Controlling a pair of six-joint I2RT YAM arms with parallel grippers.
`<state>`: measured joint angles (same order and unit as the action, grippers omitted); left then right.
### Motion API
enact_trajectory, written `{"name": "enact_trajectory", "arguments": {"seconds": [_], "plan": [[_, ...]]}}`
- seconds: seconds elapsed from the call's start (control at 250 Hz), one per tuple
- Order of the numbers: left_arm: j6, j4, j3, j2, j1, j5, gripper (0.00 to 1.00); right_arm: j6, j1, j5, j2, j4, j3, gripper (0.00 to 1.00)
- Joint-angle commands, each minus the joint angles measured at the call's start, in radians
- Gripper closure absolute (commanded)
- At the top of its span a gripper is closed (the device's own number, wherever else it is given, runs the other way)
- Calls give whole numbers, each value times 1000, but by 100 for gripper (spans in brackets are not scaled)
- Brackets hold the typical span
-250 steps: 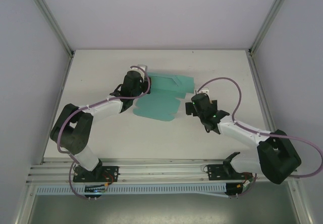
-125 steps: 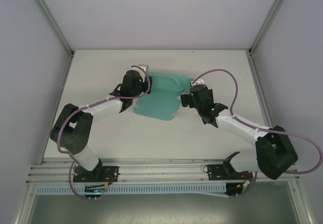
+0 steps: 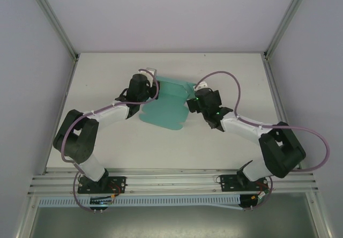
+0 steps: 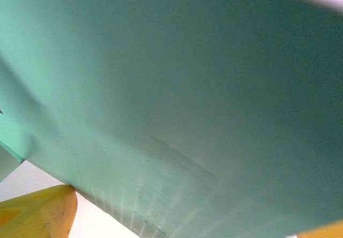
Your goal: Assemble paper box
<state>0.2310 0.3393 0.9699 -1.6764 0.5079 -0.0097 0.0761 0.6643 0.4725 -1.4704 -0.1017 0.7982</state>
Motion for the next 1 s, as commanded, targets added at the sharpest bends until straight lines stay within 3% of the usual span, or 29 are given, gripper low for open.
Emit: {"name": "enact_trajectory", "arguments": {"seconds": [0.0, 0.308, 0.544, 0.751, 0.907, 0.995], "plan": [[10, -29, 44, -24, 24, 122, 100, 86, 55, 144, -78, -106, 85, 1], [-17, -67, 46, -28, 24, 87, 100, 185, 97, 411, -168, -155, 132, 1], [-21, -85, 48, -61, 25, 41, 100, 184, 100, 478, -119, -170, 99, 1], [11, -97, 49, -77, 24, -7, 100, 114, 97, 445, -32, -117, 64, 1], [23, -82, 45, -70, 24, 28, 100, 27, 66, 224, 33, -107, 4, 1], [31, -83, 48, -68, 24, 44, 100, 21, 61, 185, 26, -138, -20, 1]]}}
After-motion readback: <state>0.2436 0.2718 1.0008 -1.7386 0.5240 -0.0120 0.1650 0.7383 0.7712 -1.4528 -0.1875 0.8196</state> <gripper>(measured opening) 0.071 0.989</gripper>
